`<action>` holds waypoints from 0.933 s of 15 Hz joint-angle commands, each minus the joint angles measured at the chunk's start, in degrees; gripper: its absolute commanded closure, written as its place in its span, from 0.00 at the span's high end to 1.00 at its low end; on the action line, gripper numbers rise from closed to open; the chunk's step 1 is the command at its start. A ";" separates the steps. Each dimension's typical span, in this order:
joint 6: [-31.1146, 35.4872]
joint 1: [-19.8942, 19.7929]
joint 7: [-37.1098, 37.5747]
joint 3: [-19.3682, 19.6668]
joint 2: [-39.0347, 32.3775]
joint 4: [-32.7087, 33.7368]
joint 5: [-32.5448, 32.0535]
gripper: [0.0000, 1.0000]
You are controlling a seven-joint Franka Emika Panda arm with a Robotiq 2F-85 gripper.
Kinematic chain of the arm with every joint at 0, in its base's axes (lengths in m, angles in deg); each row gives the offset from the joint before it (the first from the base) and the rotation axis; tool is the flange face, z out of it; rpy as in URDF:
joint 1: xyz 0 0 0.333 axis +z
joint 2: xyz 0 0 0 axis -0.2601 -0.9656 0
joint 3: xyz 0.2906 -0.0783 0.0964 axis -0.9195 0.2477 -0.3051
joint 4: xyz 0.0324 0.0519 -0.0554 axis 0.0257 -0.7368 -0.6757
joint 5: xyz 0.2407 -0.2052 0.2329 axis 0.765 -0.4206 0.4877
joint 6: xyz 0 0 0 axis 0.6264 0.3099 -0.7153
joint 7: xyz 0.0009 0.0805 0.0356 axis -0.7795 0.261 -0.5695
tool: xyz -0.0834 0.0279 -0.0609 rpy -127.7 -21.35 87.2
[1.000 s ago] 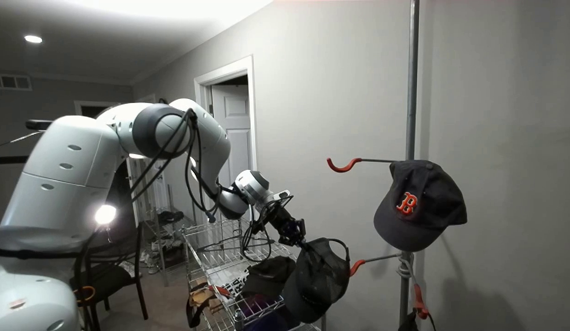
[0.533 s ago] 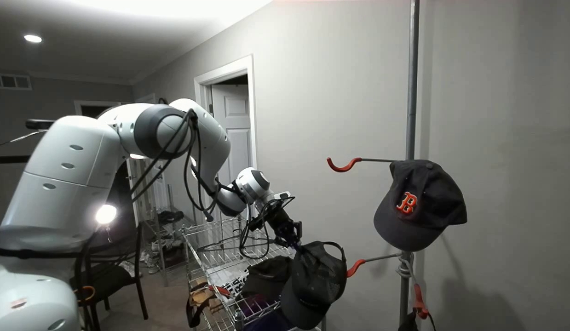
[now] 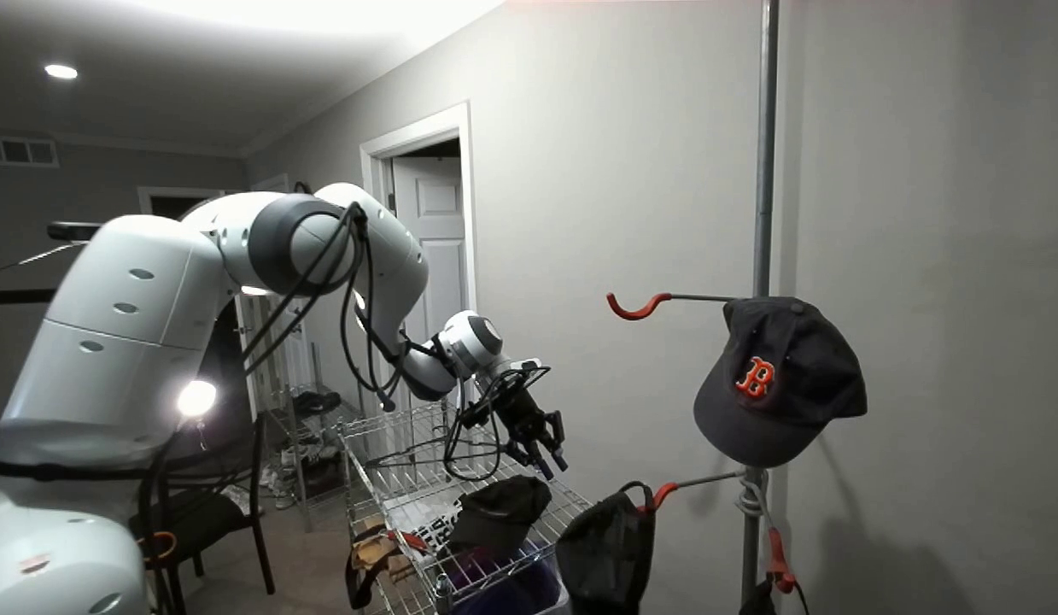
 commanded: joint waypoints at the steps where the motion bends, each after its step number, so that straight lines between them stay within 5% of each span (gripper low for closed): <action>1: -1.13 0.59 -2.95 0.57 0.46 0.35 1.98 0.64; 6: -0.66 0.97 -2.38 0.27 0.88 -0.28 2.17 0.98; 14: 5.10 2.39 -4.63 -2.22 0.63 -2.05 9.94 1.00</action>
